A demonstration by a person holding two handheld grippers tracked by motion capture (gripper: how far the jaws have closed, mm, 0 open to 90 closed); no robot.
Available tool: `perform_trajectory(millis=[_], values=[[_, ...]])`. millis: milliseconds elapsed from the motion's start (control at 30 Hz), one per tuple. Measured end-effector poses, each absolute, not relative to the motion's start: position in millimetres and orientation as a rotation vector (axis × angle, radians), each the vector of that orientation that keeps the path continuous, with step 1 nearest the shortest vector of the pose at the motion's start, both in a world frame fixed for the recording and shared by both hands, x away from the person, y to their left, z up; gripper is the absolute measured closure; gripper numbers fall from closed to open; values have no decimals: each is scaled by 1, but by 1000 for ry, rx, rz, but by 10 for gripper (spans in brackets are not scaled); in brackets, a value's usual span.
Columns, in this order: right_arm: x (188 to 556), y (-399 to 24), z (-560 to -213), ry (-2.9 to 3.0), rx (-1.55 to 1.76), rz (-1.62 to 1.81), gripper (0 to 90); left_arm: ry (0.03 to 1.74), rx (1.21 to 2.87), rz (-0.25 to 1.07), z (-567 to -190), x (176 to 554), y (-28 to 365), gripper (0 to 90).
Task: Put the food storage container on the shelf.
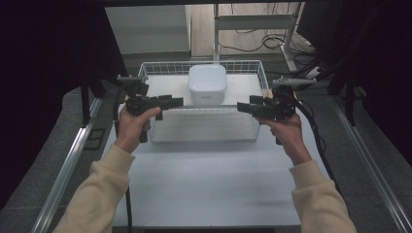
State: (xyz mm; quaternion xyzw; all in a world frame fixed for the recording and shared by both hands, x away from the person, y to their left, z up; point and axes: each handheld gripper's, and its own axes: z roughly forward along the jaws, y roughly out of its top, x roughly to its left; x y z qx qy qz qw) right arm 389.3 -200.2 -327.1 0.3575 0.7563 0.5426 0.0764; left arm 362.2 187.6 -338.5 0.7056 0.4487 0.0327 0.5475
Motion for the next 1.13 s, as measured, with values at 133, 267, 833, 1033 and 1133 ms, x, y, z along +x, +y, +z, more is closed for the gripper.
perform_trajectory(millis=[133,267,833,1033,1133], values=[[356,-206,-342,2255,1017,1597,238,1024,1712,94,-356,331,191,305],[327,-216,-367,2239,988,1518,226,1019,1729,144,-381,300,199,288],[291,-230,-474,2364,1139,1266,217,1120,1820,170,-479,257,215,262],[291,-231,-475,2339,1135,1270,208,1132,1812,187,-480,255,215,250],[291,-235,-476,2317,1160,1303,205,1130,1813,197,-481,255,211,240]])
